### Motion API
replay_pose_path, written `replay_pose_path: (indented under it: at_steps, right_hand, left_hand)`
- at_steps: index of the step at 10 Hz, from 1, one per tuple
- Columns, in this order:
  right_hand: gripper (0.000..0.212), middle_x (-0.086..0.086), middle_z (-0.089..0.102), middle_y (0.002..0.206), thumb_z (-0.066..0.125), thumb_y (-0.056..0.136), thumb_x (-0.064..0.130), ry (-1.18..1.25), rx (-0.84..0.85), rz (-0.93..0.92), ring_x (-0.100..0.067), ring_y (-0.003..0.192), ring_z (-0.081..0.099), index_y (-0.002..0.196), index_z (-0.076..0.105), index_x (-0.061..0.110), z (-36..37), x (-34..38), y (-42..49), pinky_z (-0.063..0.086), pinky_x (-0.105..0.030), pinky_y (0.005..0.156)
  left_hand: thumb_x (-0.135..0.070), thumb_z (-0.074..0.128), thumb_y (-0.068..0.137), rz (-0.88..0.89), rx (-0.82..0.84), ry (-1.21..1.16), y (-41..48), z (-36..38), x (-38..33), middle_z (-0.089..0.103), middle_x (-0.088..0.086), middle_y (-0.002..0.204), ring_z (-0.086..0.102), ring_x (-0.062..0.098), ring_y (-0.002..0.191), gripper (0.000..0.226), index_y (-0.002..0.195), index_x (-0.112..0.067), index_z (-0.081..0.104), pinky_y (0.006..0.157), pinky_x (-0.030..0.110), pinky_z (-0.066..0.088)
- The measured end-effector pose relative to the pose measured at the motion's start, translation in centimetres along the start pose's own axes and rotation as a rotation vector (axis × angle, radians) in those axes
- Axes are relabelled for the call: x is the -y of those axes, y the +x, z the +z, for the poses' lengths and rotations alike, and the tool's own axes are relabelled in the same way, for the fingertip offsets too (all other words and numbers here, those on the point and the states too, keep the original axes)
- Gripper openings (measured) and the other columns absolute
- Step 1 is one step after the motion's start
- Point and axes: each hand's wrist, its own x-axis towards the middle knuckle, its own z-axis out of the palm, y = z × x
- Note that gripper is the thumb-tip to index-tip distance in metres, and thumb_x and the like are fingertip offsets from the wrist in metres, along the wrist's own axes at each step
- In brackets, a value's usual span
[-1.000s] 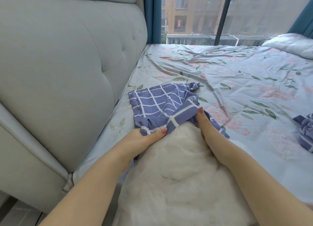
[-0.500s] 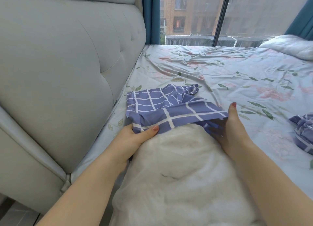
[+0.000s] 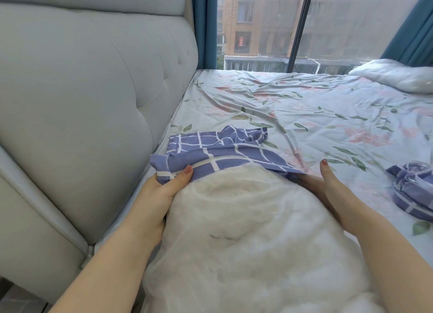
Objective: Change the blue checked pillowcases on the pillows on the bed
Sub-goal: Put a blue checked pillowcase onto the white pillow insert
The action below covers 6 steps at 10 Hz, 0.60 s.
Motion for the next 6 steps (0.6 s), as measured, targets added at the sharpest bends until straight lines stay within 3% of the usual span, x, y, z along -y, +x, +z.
replay_pose_path:
  at_steps: [1, 2, 3, 4, 5, 6]
  right_hand:
    - [0.073, -0.025, 0.022, 0.157, 0.006, 0.103, 0.047, 0.110, -0.042, -0.086, -0.034, 0.145, 0.024, 0.148, 0.021, -0.008, -0.4, -0.1, 0.0, 0.038, -0.037, 0.097]
    - [0.072, -0.007, 0.037, 0.155, 0.013, 0.100, 0.060, -0.121, 0.028, -0.187, -0.031, 0.143, 0.032, 0.151, 0.030, 0.012, -1.2, 0.0, -1.5, 0.027, -0.043, 0.115]
    - [0.066, 0.012, 0.061, 0.134, 0.018, 0.095, 0.069, -0.218, 0.105, -0.209, -0.024, 0.126, 0.053, 0.139, 0.051, 0.033, -0.8, 0.3, -2.9, 0.039, -0.051, 0.107]
    - [0.063, 0.008, 0.065, 0.128, 0.020, 0.096, 0.066, -0.136, 0.116, -0.221, -0.021, 0.119, 0.060, 0.132, 0.056, 0.030, -0.9, 0.1, -3.3, 0.047, -0.047, 0.094]
    - [0.064, 0.002, 0.067, 0.125, 0.023, 0.096, 0.065, -0.031, 0.116, -0.207, -0.013, 0.103, 0.069, 0.125, 0.064, 0.025, -0.5, 0.0, -3.8, 0.049, -0.035, 0.080]
    - [0.068, -0.007, 0.067, 0.126, 0.037, 0.087, 0.064, 0.121, 0.146, -0.223, -0.023, 0.111, 0.067, 0.120, 0.069, 0.014, -0.2, -0.2, -4.0, 0.056, -0.042, 0.090]
  left_hand:
    - [-0.025, 0.064, 0.085, 0.004, -0.013, 0.025, 0.1, -0.1, 0.0, 0.075, 0.010, 0.108, 0.072, 0.021, 0.095, 0.035, 0.117, -0.012, 0.070, 0.065, 0.024, 0.058]
    - [-0.031, 0.066, 0.086, -0.046, -0.055, 0.115, 0.3, -0.7, 0.1, 0.076, 0.006, 0.105, 0.073, 0.018, 0.094, 0.032, 0.114, -0.016, 0.072, 0.068, 0.026, 0.056]
    - [-0.036, 0.069, 0.087, -0.223, -0.061, 0.172, 0.7, -1.7, 0.6, 0.076, 0.005, 0.106, 0.071, 0.021, 0.100, 0.033, 0.115, -0.019, 0.072, 0.079, 0.032, 0.054]
    - [-0.041, 0.070, 0.086, -0.347, -0.036, 0.220, 0.8, -2.3, 0.9, 0.076, 0.003, 0.105, 0.070, 0.022, 0.103, 0.035, 0.116, -0.022, 0.071, 0.088, 0.035, 0.054]
    - [-0.039, 0.067, 0.089, -0.361, -0.035, 0.222, 0.8, -2.4, 1.3, 0.076, 0.002, 0.104, 0.071, 0.023, 0.100, 0.032, 0.117, -0.024, 0.069, 0.079, 0.034, 0.055]
    - [-0.051, 0.059, 0.092, -0.348, -0.061, 0.277, 1.2, -2.4, 1.7, 0.075, 0.000, 0.108, 0.069, 0.022, 0.102, 0.038, 0.125, -0.031, 0.062, 0.076, 0.033, 0.054]
